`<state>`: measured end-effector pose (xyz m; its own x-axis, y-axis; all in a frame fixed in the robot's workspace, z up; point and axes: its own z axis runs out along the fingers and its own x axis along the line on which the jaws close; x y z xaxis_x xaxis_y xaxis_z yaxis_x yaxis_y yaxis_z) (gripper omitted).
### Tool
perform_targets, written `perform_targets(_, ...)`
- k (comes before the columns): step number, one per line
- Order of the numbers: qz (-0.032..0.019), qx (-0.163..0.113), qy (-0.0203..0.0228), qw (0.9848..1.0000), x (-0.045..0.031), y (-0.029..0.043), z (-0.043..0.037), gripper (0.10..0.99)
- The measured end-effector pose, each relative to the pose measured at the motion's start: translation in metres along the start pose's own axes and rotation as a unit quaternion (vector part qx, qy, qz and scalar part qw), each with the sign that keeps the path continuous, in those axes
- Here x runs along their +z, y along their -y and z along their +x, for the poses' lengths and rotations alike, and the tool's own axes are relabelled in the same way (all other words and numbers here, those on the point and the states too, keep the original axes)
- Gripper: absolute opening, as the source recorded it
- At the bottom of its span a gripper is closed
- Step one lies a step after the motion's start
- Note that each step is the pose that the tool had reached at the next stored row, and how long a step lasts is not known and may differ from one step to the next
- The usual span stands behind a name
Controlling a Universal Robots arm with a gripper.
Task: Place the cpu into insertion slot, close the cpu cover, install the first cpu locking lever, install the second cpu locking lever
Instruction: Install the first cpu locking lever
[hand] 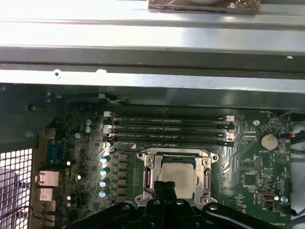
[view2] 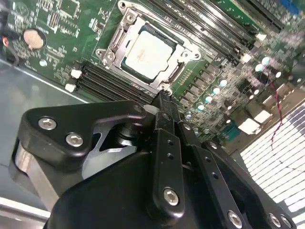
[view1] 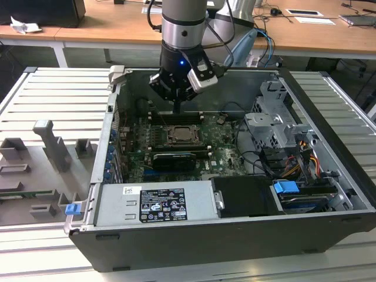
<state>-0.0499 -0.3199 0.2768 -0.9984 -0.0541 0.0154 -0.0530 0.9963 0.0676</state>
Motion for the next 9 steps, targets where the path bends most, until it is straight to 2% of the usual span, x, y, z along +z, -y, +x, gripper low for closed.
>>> perform_targets(1, 0.0006, -0.028, -0.0017, 0.9996, 0.0002, 0.0001, 0.0002, 0.106)
perform_targets(2, 0.0007, -0.028, -0.0003, 0.9996, 0.0005, 0.0000, 0.0007, 0.106)
perform_targets(6, 0.0002, 0.006, 0.0024, 1.0000, 0.0024, 0.0001, 0.0006, 0.106)
perform_targets(9, 0.0003, 0.014, 0.0032, 0.9999, 0.0047, 0.0002, 0.0024, 0.106)
